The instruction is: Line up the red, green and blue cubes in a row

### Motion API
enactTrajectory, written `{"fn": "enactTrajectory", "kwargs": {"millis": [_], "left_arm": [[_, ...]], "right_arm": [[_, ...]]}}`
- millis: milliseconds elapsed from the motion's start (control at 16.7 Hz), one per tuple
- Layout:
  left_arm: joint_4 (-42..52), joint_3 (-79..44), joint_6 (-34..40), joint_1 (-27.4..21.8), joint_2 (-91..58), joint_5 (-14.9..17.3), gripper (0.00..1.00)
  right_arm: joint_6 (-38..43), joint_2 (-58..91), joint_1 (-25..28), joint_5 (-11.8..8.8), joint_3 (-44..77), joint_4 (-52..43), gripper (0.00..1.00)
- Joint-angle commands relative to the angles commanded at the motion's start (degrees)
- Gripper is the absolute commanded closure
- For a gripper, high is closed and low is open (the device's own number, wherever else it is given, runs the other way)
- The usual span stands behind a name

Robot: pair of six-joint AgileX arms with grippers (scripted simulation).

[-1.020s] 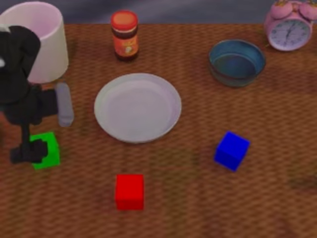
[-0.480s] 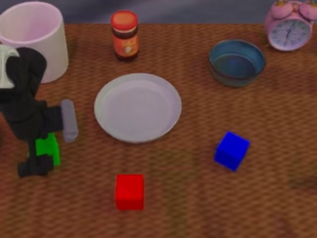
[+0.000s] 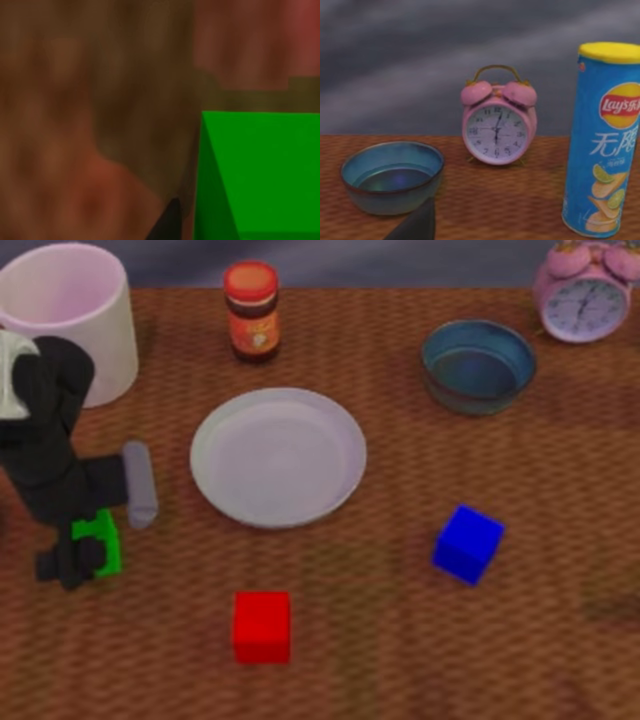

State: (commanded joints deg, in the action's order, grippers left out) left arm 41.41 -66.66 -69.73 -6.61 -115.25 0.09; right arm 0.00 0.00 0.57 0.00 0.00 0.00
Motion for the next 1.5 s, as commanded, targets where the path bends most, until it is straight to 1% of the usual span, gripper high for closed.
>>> {"fn": "enactTrajectory", "kwargs": {"millis": [300,360,960,1320,1500], "left_arm": [[0.0,0.0,0.0,0.0,0.0,0.0,0.98],[0.0,0.0,0.0,0.0,0.0,0.0,1.0],[1.24,-0.61,0.02,0.09,0.74,0.03,1.0],[12.69,-6.48,0.12,0.88,5.81,0.0,1.0],[15.12,-7.86,0.25,1.09,7.27,-0.02,1.0]], "right_arm": [[0.0,0.0,0.0,0.0,0.0,0.0,0.0],[0.0,0.0,0.0,0.0,0.0,0.0,0.0],[0.0,0.0,0.0,0.0,0.0,0.0,0.0],[0.0,0.0,0.0,0.0,0.0,0.0,0.0],[0.0,0.0,0.0,0.0,0.0,0.0,0.0]]}}
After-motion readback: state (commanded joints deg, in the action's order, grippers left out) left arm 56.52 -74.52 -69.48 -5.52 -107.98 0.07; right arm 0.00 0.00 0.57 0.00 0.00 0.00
